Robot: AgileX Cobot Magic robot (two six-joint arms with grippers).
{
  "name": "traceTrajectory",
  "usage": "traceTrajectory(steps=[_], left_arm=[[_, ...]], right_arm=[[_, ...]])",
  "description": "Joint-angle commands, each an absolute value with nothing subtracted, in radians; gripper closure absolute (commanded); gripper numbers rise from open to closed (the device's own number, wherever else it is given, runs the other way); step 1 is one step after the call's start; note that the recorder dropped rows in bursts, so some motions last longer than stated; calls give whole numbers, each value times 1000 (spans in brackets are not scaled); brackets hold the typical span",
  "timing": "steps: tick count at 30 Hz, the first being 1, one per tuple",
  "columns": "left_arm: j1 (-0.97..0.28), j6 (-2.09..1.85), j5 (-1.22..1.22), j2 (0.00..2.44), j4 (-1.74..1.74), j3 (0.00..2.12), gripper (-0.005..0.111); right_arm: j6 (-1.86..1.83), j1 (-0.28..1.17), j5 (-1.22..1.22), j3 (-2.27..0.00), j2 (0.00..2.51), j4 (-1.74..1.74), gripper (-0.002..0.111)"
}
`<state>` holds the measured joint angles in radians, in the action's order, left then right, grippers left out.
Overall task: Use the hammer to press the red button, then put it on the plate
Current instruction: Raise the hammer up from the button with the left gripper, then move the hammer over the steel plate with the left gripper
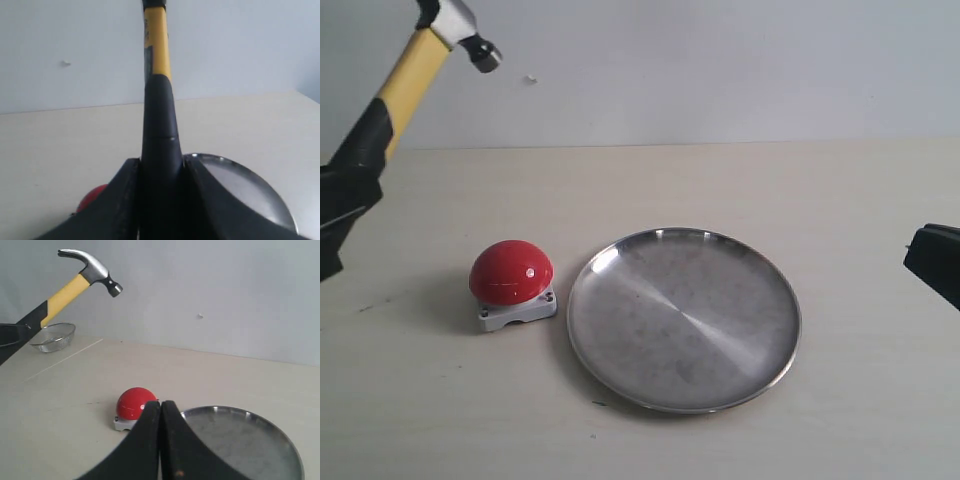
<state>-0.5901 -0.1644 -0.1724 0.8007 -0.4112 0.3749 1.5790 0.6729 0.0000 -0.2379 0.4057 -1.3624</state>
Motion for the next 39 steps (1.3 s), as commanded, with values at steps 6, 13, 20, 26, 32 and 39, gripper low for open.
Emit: traceTrajectory(steps=[6,13,20,26,32,39], left_arm=[[-702,165,-485,1009,-184,390,107],[-702,322,-586,1152,-38,390,107],[-697,318,-562,1292,-36,454,107],[-697,376,-544,1367,-31,511,107],[-697,417,-466,1395,0,571,107],[-697,683,-488,1451,205,593,107]], right_arm=[[1575,675,-7,-234,407,-1362,108],[1573,675,-7,-234,407,-1362,108],[1573,675,-7,-234,407,-1362,108],[1573,675,-7,-234,407,-1362,108],[1573,675,-7,-234,407,-1362,108],[1573,675,-7,-234,407,-1362,108]])
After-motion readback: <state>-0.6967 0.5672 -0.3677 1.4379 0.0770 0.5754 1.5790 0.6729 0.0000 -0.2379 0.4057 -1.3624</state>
